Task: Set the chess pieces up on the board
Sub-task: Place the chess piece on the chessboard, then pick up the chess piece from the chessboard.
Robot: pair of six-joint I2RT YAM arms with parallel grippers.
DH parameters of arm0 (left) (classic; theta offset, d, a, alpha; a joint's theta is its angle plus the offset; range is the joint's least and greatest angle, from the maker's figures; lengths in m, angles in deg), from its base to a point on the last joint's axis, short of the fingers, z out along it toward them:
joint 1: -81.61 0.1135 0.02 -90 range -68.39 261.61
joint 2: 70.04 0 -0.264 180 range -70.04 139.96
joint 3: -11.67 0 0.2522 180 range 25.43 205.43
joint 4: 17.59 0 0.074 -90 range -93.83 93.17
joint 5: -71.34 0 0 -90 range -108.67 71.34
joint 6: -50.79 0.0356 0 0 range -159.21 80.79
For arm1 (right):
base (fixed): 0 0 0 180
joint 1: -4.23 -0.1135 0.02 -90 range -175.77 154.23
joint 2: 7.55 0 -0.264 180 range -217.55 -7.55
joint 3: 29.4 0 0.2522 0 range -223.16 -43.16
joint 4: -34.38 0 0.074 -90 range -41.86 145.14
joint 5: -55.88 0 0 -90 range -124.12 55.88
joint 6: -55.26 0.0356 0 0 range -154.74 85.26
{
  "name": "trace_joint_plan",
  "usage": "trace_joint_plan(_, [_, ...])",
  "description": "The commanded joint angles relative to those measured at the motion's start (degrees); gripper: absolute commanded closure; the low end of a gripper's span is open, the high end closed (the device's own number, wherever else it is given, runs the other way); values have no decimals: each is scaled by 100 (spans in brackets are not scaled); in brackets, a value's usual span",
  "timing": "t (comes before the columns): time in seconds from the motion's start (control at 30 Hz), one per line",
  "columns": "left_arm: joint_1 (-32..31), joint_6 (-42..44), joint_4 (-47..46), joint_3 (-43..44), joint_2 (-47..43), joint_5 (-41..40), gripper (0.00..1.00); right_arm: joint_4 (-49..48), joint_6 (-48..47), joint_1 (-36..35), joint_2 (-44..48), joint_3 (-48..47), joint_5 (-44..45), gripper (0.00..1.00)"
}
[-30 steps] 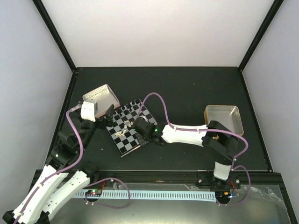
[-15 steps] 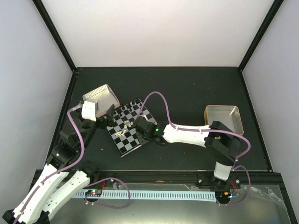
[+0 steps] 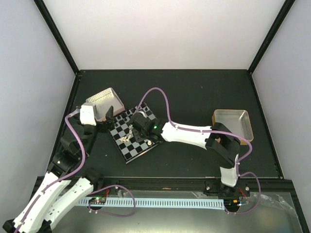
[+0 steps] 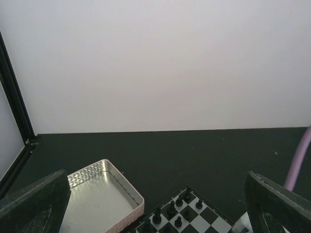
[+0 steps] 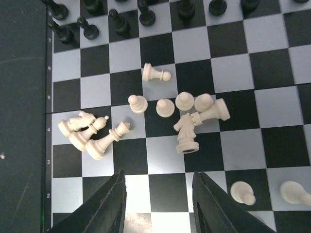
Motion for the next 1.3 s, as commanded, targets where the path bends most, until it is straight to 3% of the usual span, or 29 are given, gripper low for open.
trace_joint_plan(0.0, [28, -88, 22, 13, -97, -212, 1, 255, -59, 72, -343, -335, -66, 60])
trace_joint_plan(1.13, [26, 135, 27, 22, 88, 110, 1, 709, -390, 328, -1595, -1245, -81, 66])
trace_joint_plan(1.27, [27, 133, 28, 20, 88, 118, 1, 742, -408, 329, -1608, -1242, -31, 72])
